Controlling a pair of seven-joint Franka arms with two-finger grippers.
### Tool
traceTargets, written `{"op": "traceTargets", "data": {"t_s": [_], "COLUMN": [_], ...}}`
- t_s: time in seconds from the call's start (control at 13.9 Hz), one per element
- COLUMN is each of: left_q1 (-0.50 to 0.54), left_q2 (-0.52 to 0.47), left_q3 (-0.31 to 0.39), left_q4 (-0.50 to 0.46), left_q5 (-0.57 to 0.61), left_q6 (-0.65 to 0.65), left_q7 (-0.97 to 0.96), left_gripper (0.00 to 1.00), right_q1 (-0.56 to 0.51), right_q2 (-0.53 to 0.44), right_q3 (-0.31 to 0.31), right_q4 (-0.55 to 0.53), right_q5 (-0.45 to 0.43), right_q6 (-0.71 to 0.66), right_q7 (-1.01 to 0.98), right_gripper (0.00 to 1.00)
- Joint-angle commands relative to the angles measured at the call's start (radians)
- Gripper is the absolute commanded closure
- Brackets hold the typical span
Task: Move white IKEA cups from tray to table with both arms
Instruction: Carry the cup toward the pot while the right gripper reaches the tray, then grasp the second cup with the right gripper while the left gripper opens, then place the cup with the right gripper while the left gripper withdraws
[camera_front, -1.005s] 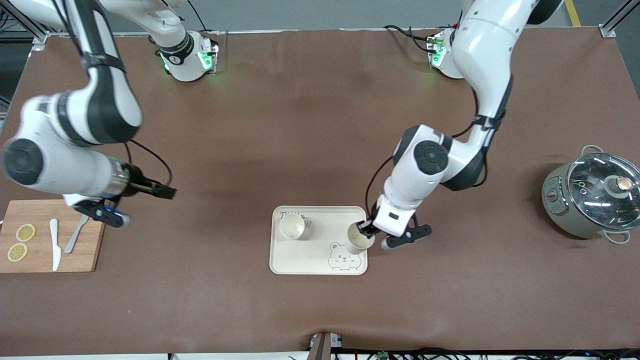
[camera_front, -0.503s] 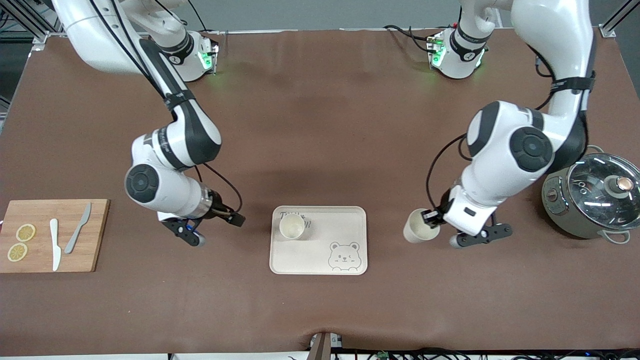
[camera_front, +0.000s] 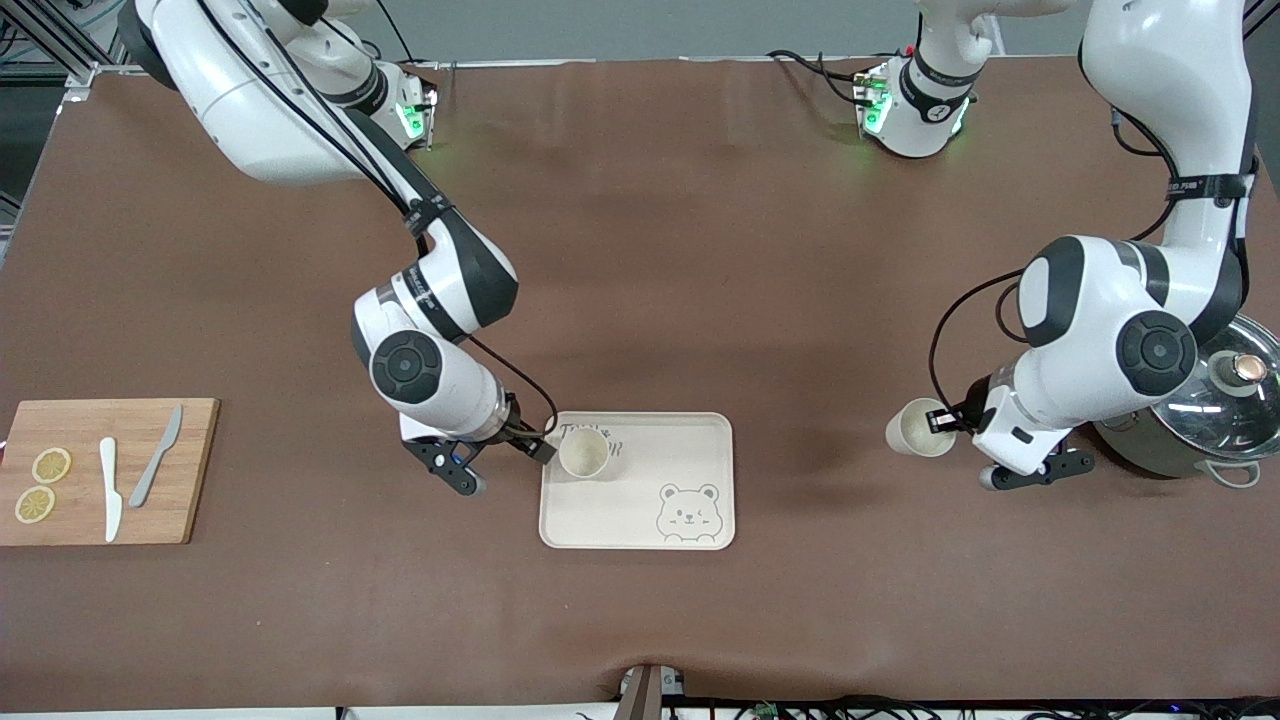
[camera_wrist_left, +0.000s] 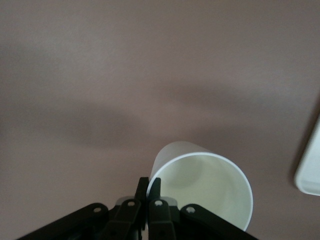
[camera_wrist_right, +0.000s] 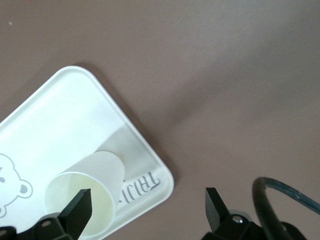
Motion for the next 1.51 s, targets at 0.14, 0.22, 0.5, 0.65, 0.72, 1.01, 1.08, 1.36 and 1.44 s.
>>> {"op": "traceTargets", "data": {"t_s": [0.14,0.22,0.5,0.65,0.72,1.01,1.08,1.36,1.44], "left_q1": [0.032,0.041,0.042,0.044,0.044,0.05,0.05,0.062,0.071], "left_q2": [-0.038,-0.036,-0.012,-0.003,0.002,0.025,0.025,-0.005,-0.022], "left_q3": [-0.009,-0.009,-0.007,-0.007,-0.006,-0.007,-0.007,-0.007,-0.007], "left_q4": [-0.189,-0.217,-0.269,-0.277,-0.276,-0.276,-0.274,-0.26,-0.26], "left_q5": [0.025,0.025,0.025,0.025,0.025,0.025,0.025,0.025,0.025], "left_q6": [0.185,0.229,0.349,0.365,0.365,0.383,0.383,0.372,0.371], "left_q7": [0.01,0.01,0.012,0.013,0.015,0.015,0.015,0.04,0.04], "left_gripper": [1.0,1.0,1.0,1.0,1.0,1.0,0.91,0.0,0.0], "right_q1": [0.041,0.054,0.058,0.058,0.058,0.052,0.048,0.012,0.005], "right_q2": [0.08,0.088,0.126,0.134,0.141,0.161,0.161,0.146,0.137], "right_q3": [0.02,0.022,0.032,0.039,0.043,0.06,0.066,0.088,0.092], "right_q4": [0.07,0.071,0.097,0.099,0.108,0.156,0.157,0.191,0.214], "right_q5": [-0.062,-0.077,-0.13,-0.133,-0.133,-0.13,-0.127,-0.122,-0.122], "right_q6": [0.047,0.048,0.047,0.047,0.048,0.039,0.035,-0.08,-0.125], "right_q7": [0.121,0.133,0.147,0.148,0.15,0.196,0.195,0.181,0.173], "right_gripper": [0.0,0.0,0.33,0.72,0.85,1.0,1.0,1.0,1.0]}}
